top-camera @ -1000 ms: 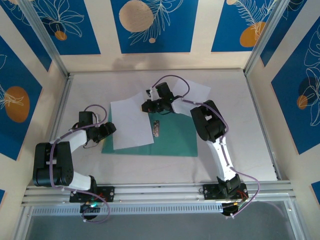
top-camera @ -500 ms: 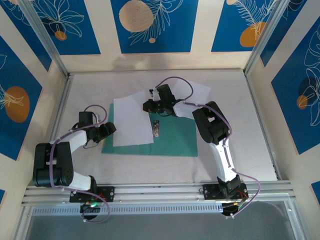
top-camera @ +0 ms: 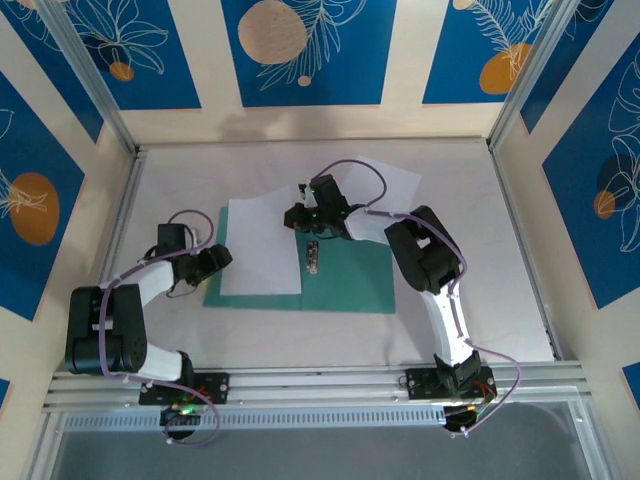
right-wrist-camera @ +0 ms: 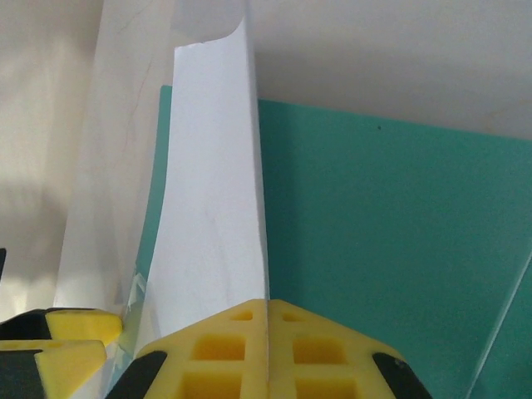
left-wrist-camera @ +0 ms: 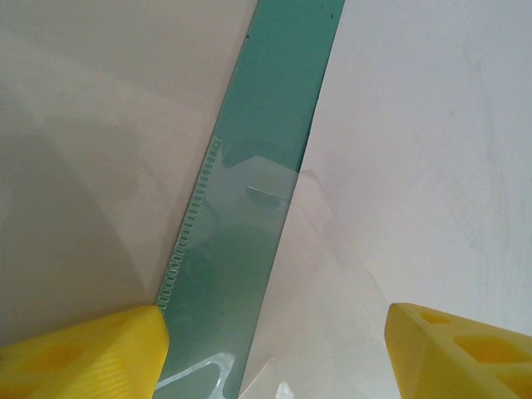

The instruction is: Put the files into the folder

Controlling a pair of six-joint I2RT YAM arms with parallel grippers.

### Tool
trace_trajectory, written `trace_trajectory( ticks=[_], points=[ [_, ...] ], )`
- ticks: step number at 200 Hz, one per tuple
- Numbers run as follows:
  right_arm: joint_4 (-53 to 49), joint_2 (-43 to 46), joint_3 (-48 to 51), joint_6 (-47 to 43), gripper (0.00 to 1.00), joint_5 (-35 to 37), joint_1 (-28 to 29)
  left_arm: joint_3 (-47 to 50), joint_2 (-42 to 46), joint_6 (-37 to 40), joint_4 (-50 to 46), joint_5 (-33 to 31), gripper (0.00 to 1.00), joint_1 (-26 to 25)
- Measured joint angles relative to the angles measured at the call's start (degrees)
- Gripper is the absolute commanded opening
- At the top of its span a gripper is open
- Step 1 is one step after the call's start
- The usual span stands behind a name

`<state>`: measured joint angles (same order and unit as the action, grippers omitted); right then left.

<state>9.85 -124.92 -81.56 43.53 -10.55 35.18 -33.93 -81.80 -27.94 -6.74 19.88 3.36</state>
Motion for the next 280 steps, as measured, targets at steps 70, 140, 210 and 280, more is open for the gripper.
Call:
trace_trajectory(
  ticks=[70, 140, 210, 280],
  points=[
    [0.04, 2.56, 3.78, 3.04, 0.03, 3.15, 1.01, 0.15, 0.00, 0.00, 0.33, 0.26, 0.72, 0.20],
    [1.36, 3.32, 4.48, 5.31, 0.03, 4.81, 2.47, 0.20, 0.00, 0.00, 0.35, 0.55, 0.72, 0.37],
    [2.12, 3.32, 4.81, 5.90, 0.04, 4.81, 3.08, 0.31, 0.00, 0.00, 0.52, 0.68, 0.72, 0.42],
    [2.91, 2.93, 4.72, 4.17, 0.04, 4.59, 3.08, 0.31, 0.00, 0.00, 0.52, 0.76, 0.72, 0.50]
  ],
)
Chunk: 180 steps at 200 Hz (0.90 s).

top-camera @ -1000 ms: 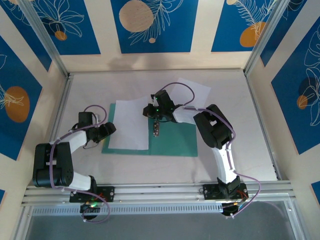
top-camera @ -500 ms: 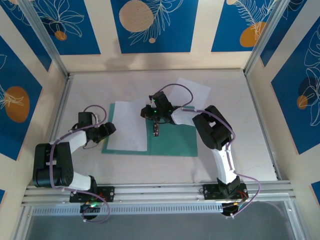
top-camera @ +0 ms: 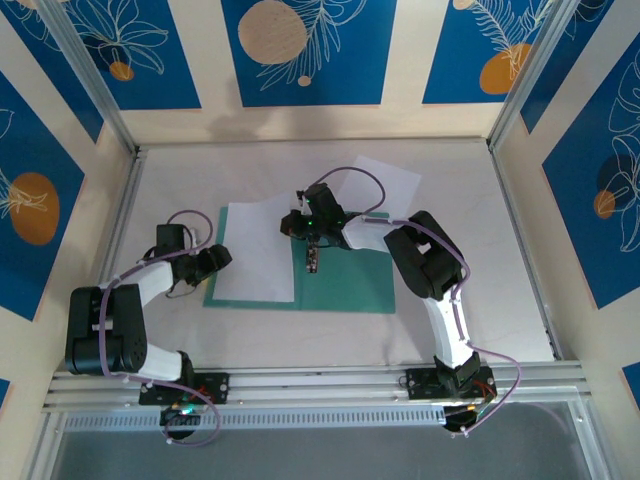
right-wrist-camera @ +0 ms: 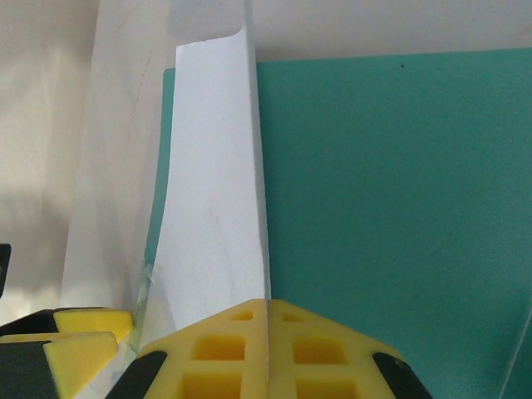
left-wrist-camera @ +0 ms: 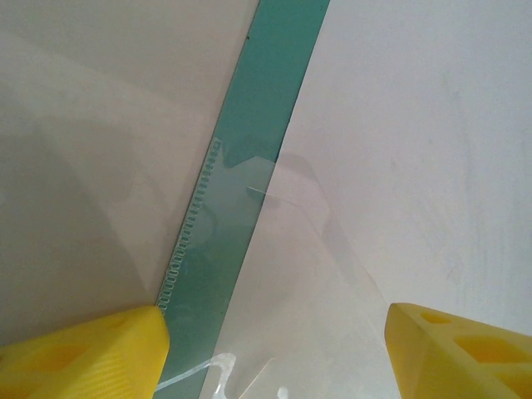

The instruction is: Put the files into the folder

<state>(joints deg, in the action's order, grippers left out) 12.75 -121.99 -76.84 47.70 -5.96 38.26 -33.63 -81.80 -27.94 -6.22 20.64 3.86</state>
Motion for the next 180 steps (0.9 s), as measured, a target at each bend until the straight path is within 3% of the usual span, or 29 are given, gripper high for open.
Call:
trace_trajectory(
  ticks=[180],
  points=[
    [0.59, -1.11, -1.44, -2.21, 0.04, -0.90, -1.70, 0.15, 0.00, 0.00, 0.26, 0.13, 0.72, 0.04]
  ],
)
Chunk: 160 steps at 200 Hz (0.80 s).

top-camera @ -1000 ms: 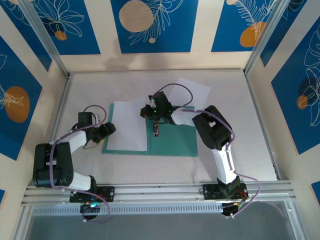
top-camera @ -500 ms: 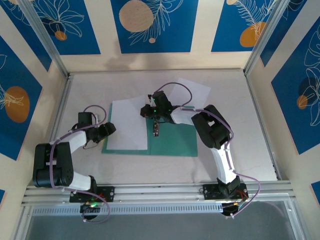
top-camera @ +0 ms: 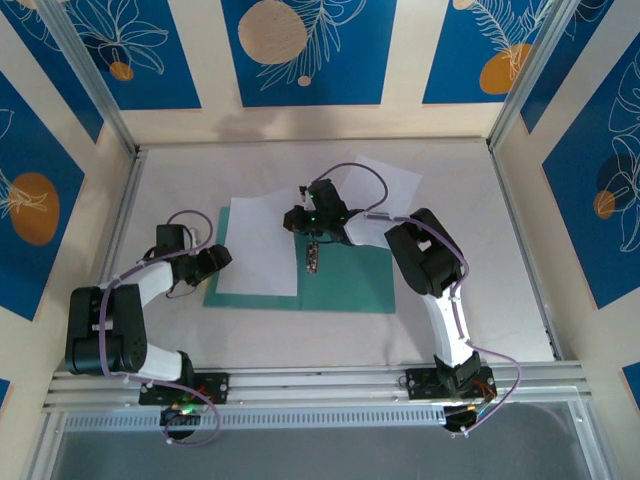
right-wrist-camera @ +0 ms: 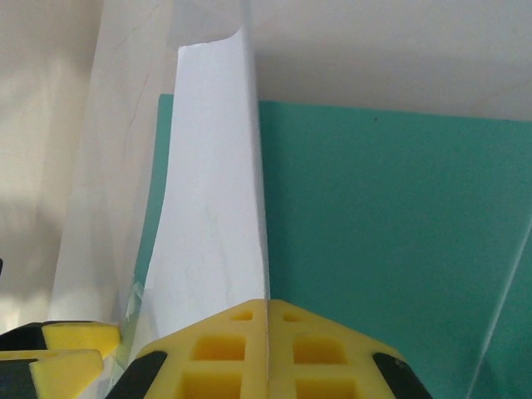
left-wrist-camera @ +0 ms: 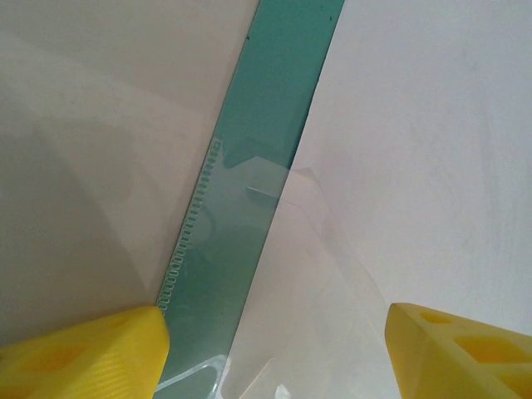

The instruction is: Put the files into the folder

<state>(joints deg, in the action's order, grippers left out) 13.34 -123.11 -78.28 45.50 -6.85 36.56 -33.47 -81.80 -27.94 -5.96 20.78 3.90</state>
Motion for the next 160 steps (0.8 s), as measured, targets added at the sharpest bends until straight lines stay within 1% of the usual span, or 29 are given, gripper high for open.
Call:
trace_trajectory(
  ticks=[112, 160],
  points=[
    [2.16, -0.17, 0.39, 0.66, 0.04, -0.98, 2.21, 0.02, 0.00, 0.00, 0.02, 0.00, 0.72, 0.02],
    [2.56, -0.72, 1.09, 0.66, 0.04, -1.55, 2.27, 0.24, 0.63, -0.02, 0.07, 0.24, 0.76, 0.07]
  ],
)
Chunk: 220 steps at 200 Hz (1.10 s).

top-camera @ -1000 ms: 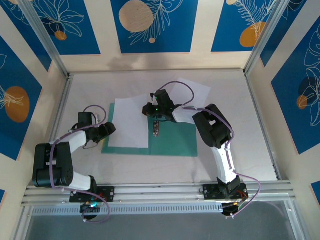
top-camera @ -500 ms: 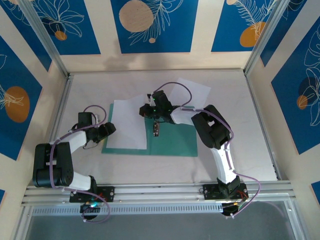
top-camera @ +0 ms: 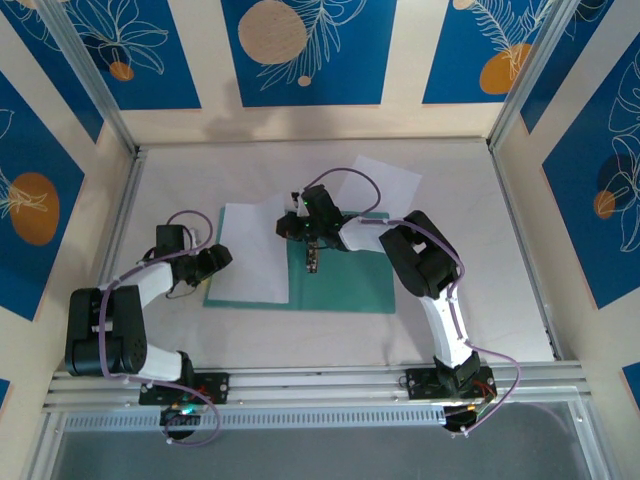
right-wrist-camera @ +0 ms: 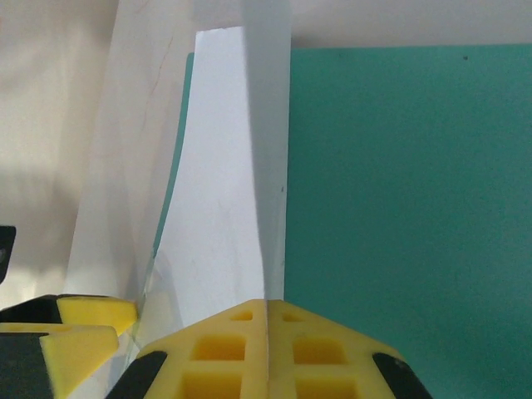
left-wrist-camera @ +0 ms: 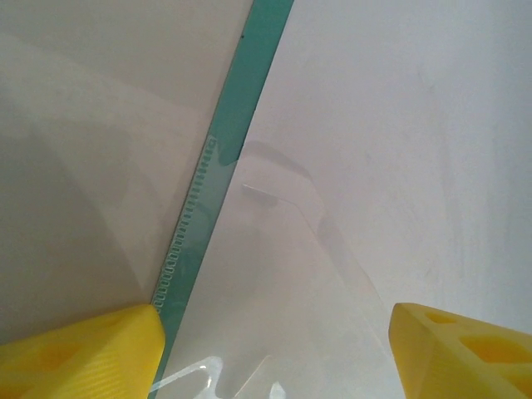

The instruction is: Put the files into the folder

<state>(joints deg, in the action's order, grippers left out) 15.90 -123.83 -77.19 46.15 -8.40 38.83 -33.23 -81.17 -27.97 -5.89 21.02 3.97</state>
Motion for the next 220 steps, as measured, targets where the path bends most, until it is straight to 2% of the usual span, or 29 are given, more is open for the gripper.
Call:
trace_trajectory(
  ticks=[32, 139, 220],
  points=[
    [-0.02, 0.00, 0.20, -0.04, 0.04, -0.63, 0.02, 0.20, 0.74, -0.02, -0.11, 0.04, 0.81, 0.00],
    [-0.31, -0.28, 0.15, -1.75, 0.04, -3.61, 0.00, 0.28, 0.52, 0.00, -0.28, -0.04, 0.80, 0.13],
    [-1.81, -3.91, -3.15, -2.47, 0.05, -5.40, -0.39, 0.09, 0.31, 0.00, -0.28, -0.04, 0.80, 0.15]
  ],
)
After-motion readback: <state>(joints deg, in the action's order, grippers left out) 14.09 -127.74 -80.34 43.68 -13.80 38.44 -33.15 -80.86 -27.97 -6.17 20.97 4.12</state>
